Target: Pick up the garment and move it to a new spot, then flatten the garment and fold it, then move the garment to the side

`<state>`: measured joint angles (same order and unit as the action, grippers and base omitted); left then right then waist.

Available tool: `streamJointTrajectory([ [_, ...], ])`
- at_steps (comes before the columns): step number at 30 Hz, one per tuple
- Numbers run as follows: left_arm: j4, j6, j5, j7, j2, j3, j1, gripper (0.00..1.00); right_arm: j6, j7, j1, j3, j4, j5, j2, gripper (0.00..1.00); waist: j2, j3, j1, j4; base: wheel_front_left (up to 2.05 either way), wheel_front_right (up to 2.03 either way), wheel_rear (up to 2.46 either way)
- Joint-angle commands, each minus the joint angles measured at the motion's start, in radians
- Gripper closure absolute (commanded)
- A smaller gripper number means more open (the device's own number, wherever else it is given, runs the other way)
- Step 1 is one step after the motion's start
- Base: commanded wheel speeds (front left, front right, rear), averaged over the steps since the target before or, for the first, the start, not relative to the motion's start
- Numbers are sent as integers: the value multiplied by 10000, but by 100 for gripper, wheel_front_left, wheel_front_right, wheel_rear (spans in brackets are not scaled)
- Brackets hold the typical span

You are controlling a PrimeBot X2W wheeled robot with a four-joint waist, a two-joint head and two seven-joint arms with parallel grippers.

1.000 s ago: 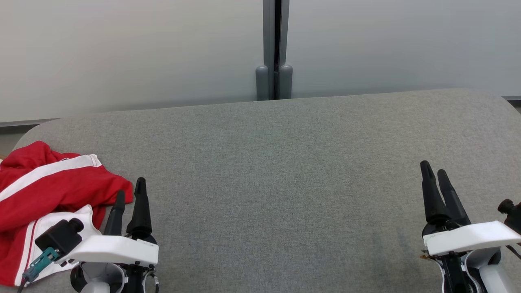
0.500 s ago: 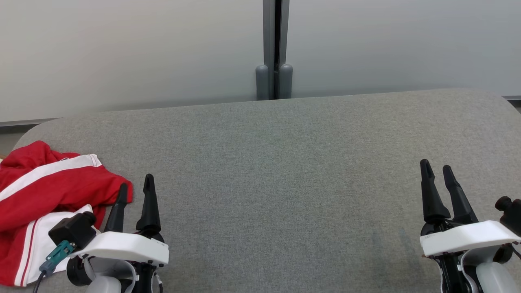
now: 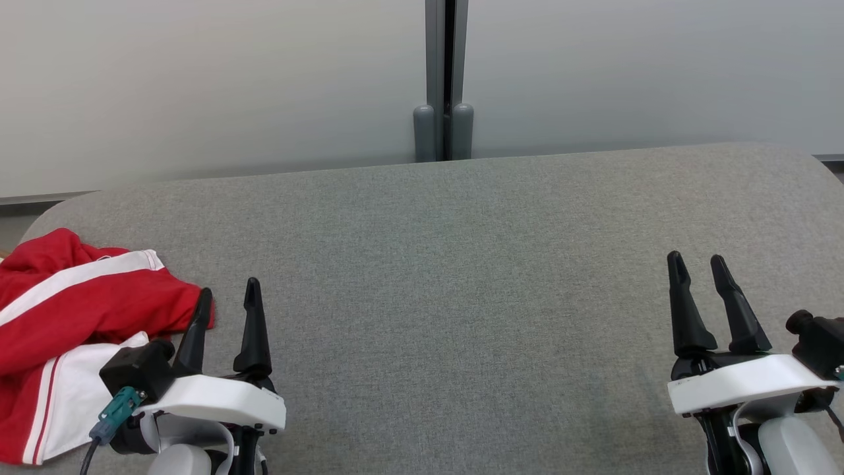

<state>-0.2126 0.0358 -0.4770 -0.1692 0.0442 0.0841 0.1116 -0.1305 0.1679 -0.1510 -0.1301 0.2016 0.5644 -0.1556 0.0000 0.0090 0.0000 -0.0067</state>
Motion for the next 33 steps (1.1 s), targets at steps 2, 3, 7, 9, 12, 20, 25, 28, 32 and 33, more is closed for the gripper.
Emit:
streamJointTrajectory([
  [2, 73, 66, 362, -120, 59, 57, 297, 0, -3, 141, -208, -52, -70, -326, -118, 0, 0, 1, 0, 2, 0, 0, 0],
  [3, 69, 84, 446, -152, 60, 69, 303, 0, -3, 169, -208, -71, -37, -401, -120, 0, 0, 0, 0, 3, 0, 0, 0],
  [7, 71, 109, 770, -246, 62, 89, 320, 0, -3, 262, -234, -120, 105, -686, -136, 0, 0, 3, 0, 15, 0, 0, 0],
  [9, 77, 133, 940, -286, 64, 103, 309, 0, -3, 313, -257, -158, 147, -836, -149, 0, 0, 3, 0, 13, 0, 0, 0],
  [12, 68, 173, 1174, -359, 66, 119, 301, 0, -3, 380, -277, -204, 207, -1057, -154, 0, 0, 9, 0, 5, 0, 0, 0],
  [20, 22, 249, 1746, -528, 71, 191, 330, 0, -4, 545, -339, -254, 291, -1537, -164, 0, 0, 16, 0, -18, 0, 0, 0],
  [25, 34, 294, 2075, -617, 74, 224, 349, 0, -4, 640, -371, -320, 331, -1789, -178, 0, 0, 18, 0, -31, 0, 0, 0],
  [28, 51, 319, 2132, -683, 75, 222, 355, 0, -4, 705, -368, -384, 348, -1874, -197, 0, 0, 17, 0, -35, 0, 0, 0],
  [32, 70, 373, 2307, -754, 78, 251, 364, 0, -4, 774, -372, -449, 397, -1975, -232, 0, 0, 29, 0, -35, 0, 0, 0],
  [33, 69, 380, 2346, -776, 77, 255, 365, 0, -4, 798, -381, -467, 404, -2020, -251, 0, 0, 33, 0, -35, 0, 0, 0],
])
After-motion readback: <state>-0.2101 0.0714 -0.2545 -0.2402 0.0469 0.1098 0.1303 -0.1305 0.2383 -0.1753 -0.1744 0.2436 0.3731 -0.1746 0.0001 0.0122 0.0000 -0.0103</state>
